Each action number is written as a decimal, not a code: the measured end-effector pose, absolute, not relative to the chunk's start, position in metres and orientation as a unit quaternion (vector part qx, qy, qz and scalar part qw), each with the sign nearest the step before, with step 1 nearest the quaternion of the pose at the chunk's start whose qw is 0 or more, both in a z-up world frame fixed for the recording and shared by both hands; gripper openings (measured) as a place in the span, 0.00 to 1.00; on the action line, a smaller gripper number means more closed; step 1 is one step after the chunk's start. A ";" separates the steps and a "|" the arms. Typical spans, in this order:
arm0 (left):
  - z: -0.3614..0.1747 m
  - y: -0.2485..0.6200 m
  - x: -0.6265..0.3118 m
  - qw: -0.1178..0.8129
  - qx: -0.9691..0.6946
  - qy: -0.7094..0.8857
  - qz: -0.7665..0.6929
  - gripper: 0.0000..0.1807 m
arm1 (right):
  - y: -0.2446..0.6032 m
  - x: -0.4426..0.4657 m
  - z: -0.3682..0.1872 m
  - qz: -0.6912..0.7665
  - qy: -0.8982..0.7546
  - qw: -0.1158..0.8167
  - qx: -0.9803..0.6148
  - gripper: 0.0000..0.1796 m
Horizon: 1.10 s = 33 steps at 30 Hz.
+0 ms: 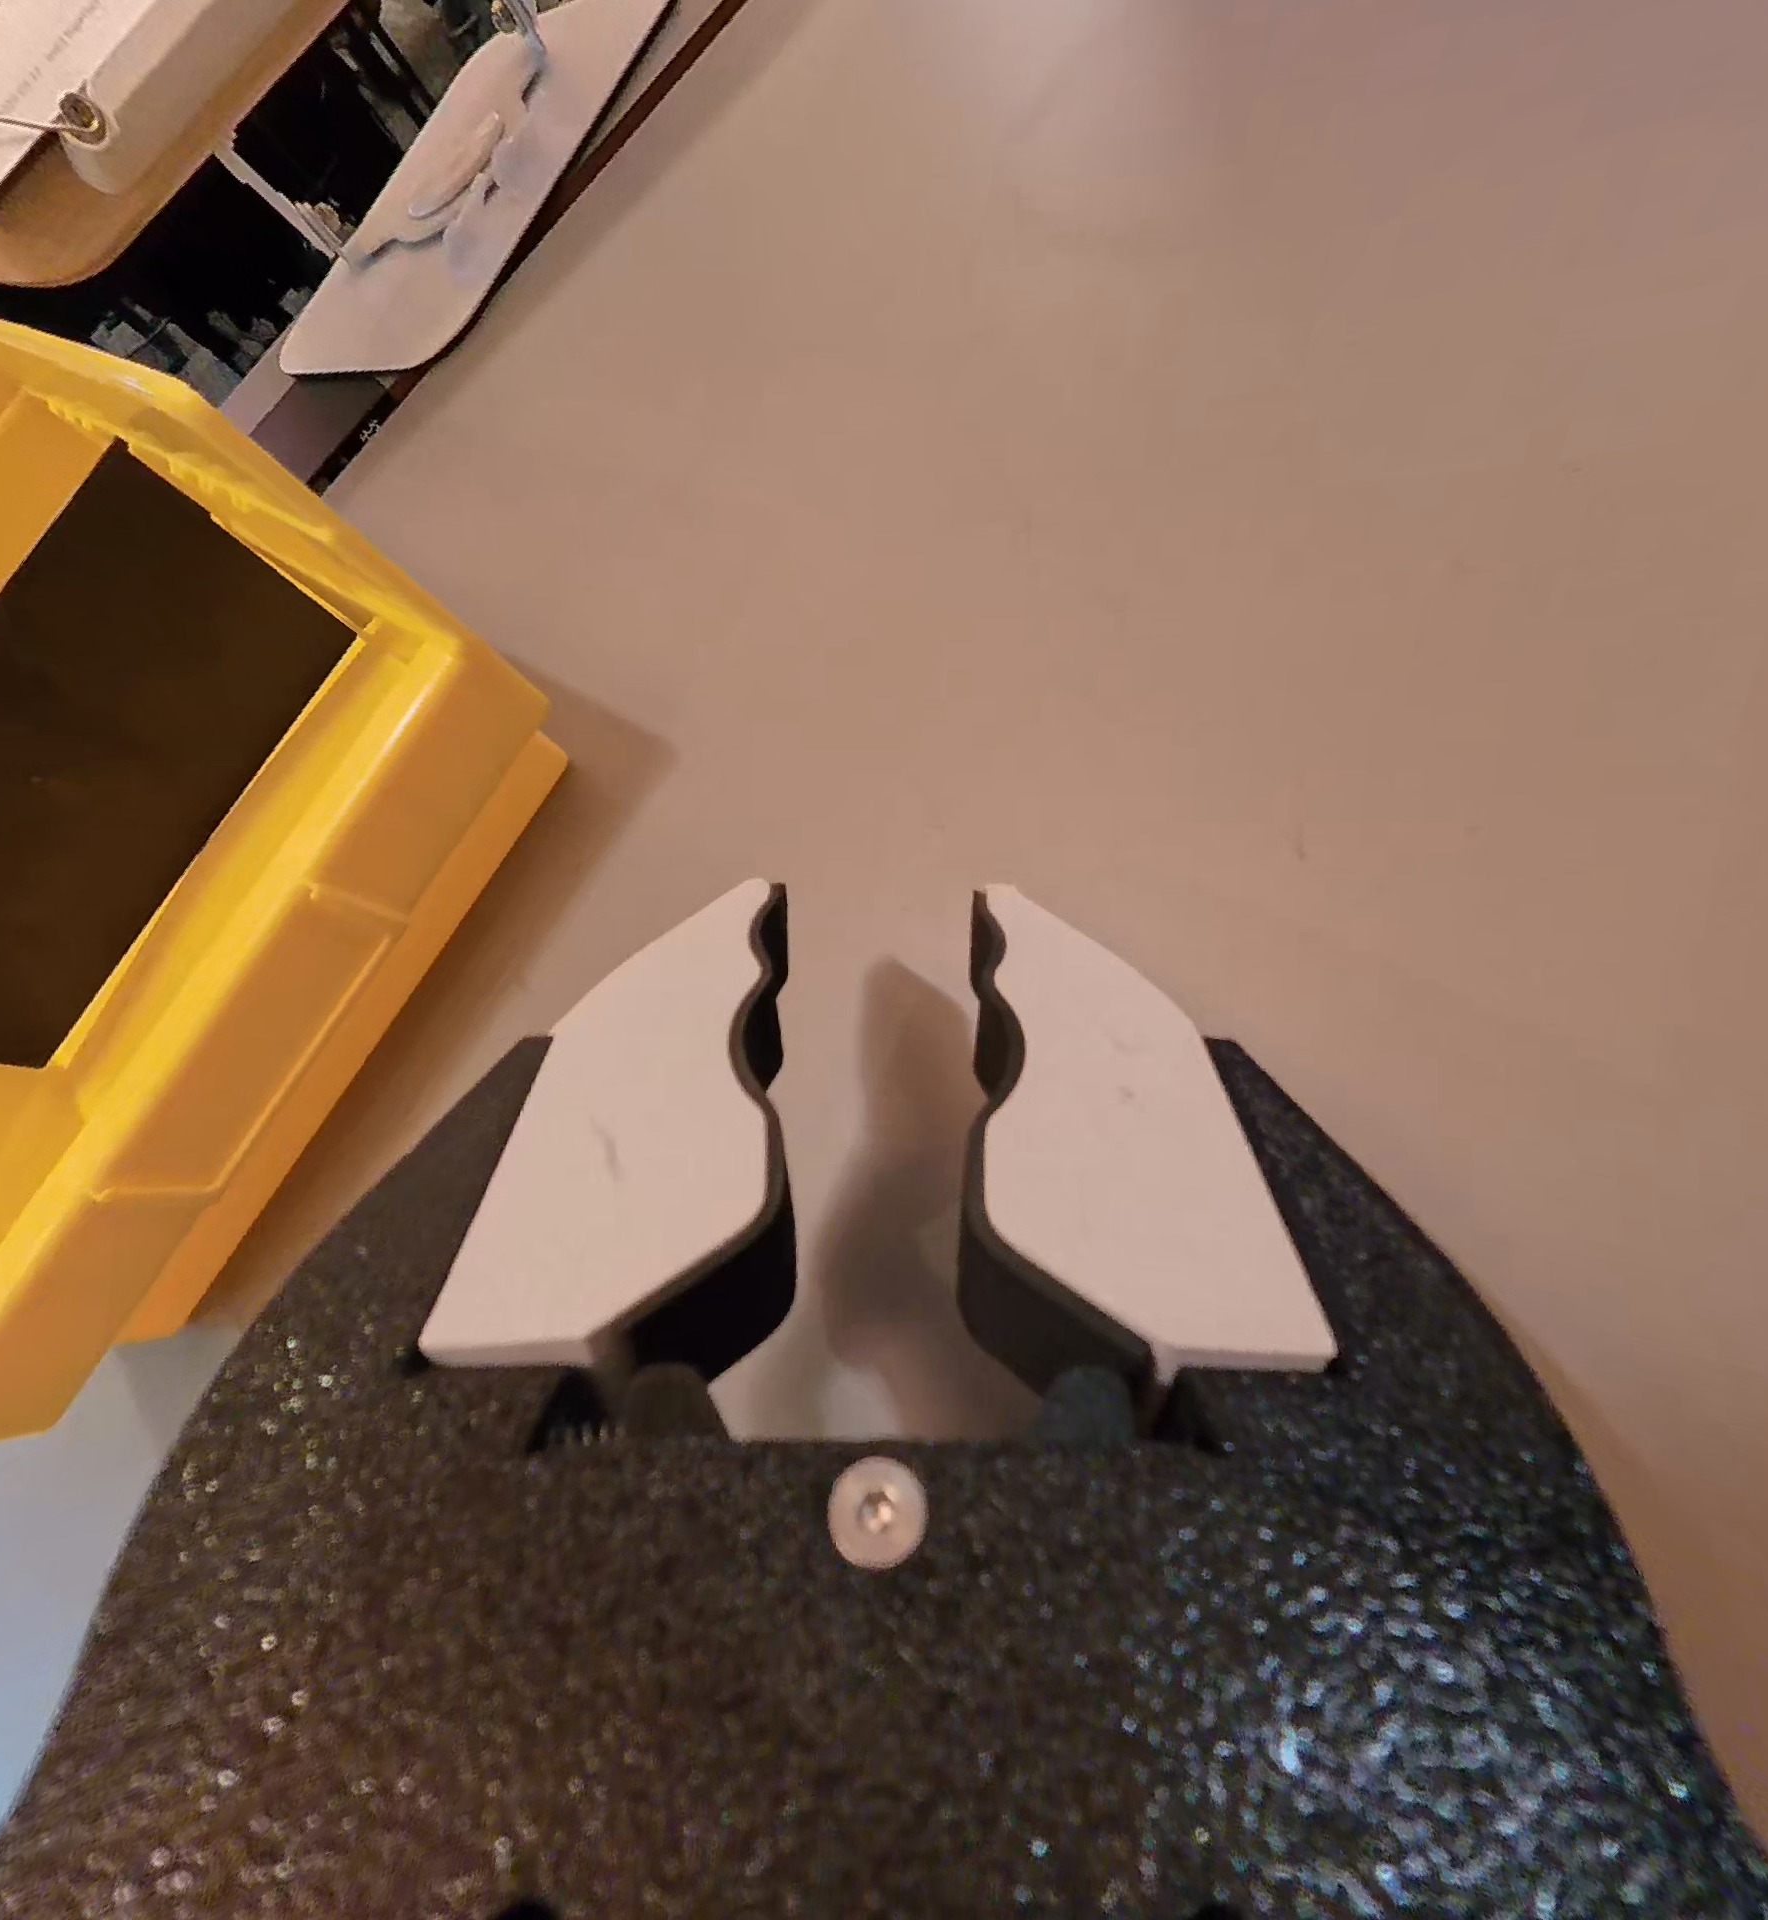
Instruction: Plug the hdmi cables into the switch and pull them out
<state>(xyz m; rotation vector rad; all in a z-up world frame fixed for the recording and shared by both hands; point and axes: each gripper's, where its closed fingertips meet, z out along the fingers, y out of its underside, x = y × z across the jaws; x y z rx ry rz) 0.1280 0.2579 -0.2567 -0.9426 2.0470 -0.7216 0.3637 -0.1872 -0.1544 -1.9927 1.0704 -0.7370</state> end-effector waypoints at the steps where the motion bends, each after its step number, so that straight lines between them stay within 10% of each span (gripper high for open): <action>1: -0.257 0.258 0.128 0.378 -0.368 0.801 -0.282 0.18 | -0.180 0.370 -0.155 -0.287 0.421 0.389 -0.768 0.03; 19: -0.243 0.251 0.131 0.350 -0.406 0.774 -0.337 0.20 | -0.195 0.254 -0.108 -0.379 0.381 0.499 -0.680 0.49; 33: -0.109 0.004 0.239 0.216 -0.430 0.739 -0.472 0.40 | -0.266 0.248 -0.143 -0.454 0.476 0.370 -0.656 0.56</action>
